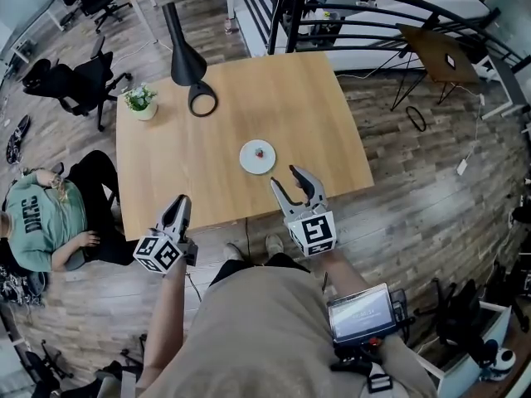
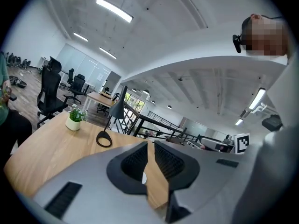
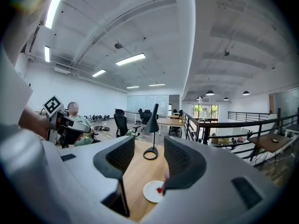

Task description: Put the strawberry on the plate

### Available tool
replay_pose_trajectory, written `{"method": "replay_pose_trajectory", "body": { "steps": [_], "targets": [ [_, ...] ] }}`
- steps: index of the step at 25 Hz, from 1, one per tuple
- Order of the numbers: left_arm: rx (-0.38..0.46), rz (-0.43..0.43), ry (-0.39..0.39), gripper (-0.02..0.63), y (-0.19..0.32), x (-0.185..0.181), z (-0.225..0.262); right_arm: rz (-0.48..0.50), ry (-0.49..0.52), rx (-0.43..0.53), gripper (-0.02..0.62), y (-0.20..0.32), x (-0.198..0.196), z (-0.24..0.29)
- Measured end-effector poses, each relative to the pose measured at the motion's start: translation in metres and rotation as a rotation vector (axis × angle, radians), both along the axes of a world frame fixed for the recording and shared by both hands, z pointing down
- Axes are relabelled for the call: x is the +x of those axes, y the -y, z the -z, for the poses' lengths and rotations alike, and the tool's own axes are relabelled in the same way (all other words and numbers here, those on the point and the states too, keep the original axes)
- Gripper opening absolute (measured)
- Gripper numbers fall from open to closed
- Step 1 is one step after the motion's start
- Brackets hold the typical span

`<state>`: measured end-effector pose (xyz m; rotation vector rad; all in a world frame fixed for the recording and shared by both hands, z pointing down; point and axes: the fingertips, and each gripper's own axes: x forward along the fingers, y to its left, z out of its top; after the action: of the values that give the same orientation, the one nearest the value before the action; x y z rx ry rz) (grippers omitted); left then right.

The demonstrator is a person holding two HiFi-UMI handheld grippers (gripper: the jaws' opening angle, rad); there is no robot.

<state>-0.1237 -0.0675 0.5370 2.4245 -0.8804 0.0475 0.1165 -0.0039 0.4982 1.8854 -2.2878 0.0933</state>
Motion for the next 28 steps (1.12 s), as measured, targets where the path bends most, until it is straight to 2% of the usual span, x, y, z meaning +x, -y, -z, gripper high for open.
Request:
{"method": "replay_pose_trajectory", "body": {
  "steps": [7, 10, 13, 28],
  "targets": [
    [0.000, -0.018, 0.000, 0.031, -0.001, 0.022, 0.000, 0.007, -0.023, -0.022, 0.206, 0.005, 0.010, -0.007],
    [-0.001, -0.029, 0.001, 0.031, 0.001, 0.031, 0.001, -0.001, -0.053, -0.063, 0.206, 0.009, 0.017, -0.016],
    [-0.002, -0.036, -0.001, 0.031, 0.003, 0.038, 0.002, -0.003, -0.082, -0.097, 0.169, 0.013, 0.021, -0.022],
    [-0.007, -0.057, -0.006, 0.031, 0.019, 0.038, 0.004, -0.014, -0.090, -0.088, 0.152, 0.033, 0.018, -0.021]
  ]
}}
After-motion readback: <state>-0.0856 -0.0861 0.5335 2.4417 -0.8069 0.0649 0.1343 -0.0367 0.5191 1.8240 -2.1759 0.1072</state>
